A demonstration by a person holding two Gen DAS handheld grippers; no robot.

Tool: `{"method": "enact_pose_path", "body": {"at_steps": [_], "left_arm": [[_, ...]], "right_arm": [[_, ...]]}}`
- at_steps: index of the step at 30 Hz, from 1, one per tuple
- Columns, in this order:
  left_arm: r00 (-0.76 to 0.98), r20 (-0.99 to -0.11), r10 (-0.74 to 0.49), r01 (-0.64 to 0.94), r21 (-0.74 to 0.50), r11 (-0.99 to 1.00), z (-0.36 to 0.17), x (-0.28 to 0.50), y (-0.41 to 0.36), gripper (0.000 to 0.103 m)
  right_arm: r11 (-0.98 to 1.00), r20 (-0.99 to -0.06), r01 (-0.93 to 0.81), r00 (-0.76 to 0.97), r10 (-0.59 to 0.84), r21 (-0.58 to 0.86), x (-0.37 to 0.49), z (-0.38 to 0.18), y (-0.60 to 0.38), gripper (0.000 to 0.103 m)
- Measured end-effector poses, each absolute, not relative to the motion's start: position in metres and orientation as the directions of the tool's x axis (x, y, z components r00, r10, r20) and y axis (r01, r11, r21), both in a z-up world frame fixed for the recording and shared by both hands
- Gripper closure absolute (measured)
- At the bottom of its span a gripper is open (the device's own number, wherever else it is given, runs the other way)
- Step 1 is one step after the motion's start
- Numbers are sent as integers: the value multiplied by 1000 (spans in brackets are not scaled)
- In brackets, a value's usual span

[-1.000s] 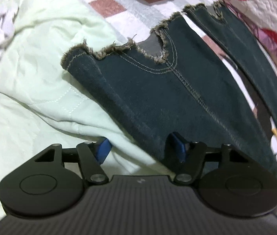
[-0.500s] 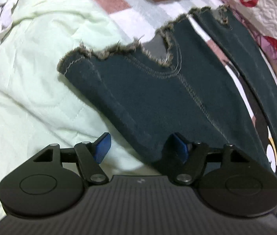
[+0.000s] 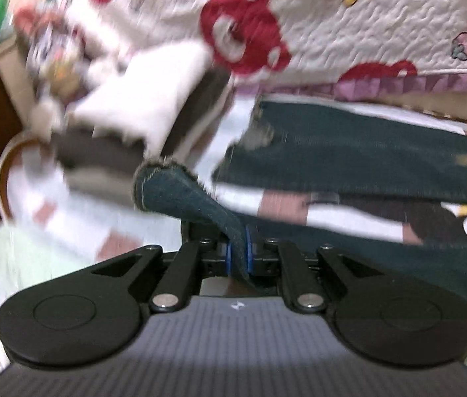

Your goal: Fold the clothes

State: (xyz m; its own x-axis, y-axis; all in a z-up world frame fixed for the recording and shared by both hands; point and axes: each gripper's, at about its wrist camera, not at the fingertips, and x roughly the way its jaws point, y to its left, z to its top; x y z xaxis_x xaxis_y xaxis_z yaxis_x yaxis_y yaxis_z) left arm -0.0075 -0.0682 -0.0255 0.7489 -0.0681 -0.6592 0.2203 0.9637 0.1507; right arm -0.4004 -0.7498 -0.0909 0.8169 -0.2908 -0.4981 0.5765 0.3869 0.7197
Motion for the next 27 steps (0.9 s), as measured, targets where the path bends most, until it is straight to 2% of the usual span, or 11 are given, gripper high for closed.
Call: {"method": "enact_pose_path", "body": {"at_steps": [6, 10, 12, 15, 19, 22, 27], "left_arm": [[766, -641, -52, 183, 139, 973, -42, 10, -84, 97], [735, -665, -130, 222, 54, 974, -36, 43, -87, 98], [721, -678, -141, 238, 52, 970, -34, 64, -98, 98], [737, -665, -122, 254, 105, 961, -22, 99, -122, 98], [747, -664, -34, 228, 208, 951, -10, 147, -156, 98], [737, -675, -1, 209, 227, 951, -17, 165, -168, 98], [734, -679, 6, 211, 237, 948, -36, 175, -177, 98]], "right_arm": [[421, -432, 528, 848, -308, 738, -391, -82, -755, 86], [443, -386, 496, 866, -317, 747, -385, -76, -758, 86], [456, -367, 483, 873, -321, 748, -379, -72, -761, 86], [491, -388, 505, 862, -325, 710, -336, -63, -779, 86], [553, -407, 523, 852, -330, 649, -282, -48, -801, 85], [590, -396, 532, 846, -356, 607, -258, -43, -809, 85], [561, -444, 609, 793, -417, 560, -238, -77, -810, 86]]}}
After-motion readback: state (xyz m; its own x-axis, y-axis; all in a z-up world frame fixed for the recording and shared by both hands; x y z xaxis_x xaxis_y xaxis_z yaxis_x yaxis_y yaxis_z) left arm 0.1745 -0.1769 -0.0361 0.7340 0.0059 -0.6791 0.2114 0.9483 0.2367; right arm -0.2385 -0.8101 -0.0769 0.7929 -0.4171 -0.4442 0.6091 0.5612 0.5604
